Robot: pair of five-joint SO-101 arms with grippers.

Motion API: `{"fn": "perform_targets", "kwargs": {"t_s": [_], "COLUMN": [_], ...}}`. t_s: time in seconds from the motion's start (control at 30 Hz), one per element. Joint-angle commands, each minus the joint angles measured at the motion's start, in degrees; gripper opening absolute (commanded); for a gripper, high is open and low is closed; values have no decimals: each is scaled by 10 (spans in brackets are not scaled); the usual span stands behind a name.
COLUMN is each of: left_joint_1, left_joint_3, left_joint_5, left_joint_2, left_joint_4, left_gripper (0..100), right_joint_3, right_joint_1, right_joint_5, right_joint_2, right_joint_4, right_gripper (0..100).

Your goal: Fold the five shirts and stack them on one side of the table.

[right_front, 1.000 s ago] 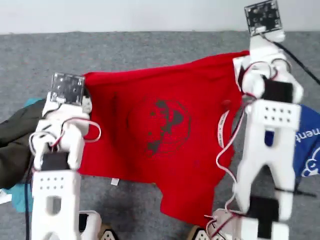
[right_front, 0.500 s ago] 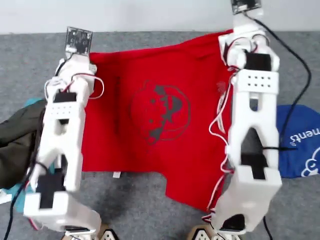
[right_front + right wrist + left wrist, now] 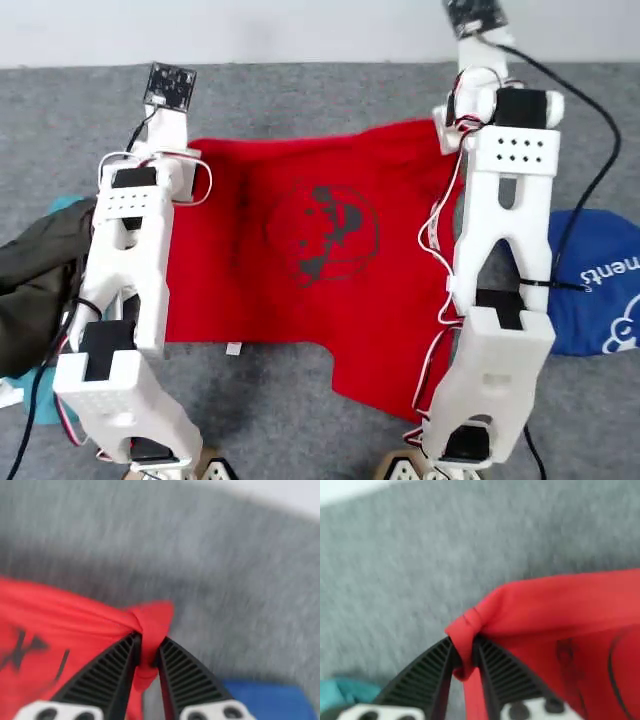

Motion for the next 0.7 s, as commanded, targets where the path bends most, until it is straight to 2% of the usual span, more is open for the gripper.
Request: {"fn": "perform_targets", "kwargs": {"t_s": [0.0, 0.17, 0.4, 0.67], "left_joint_1": [-11, -11, -10, -10], "left_joint_3": [-25, -24, -22, -21], "left_joint_5": [1, -24, -123, -166], "left_joint_2": [-66, -135, -208, -215], "left_joint_4": [84, 196, 358, 429], "left_gripper": [15, 15, 15, 15], "right_joint_3": [-33, 18, 273, 548], "right_joint_1": [-7, -2, -6, -6], "right_joint_5": [31, 39, 43, 93], "right_joint_2": [-67, -129, -287, -480], "right_joint_4": [124, 142, 140, 138], "right_gripper": [9, 9, 9, 9]}}
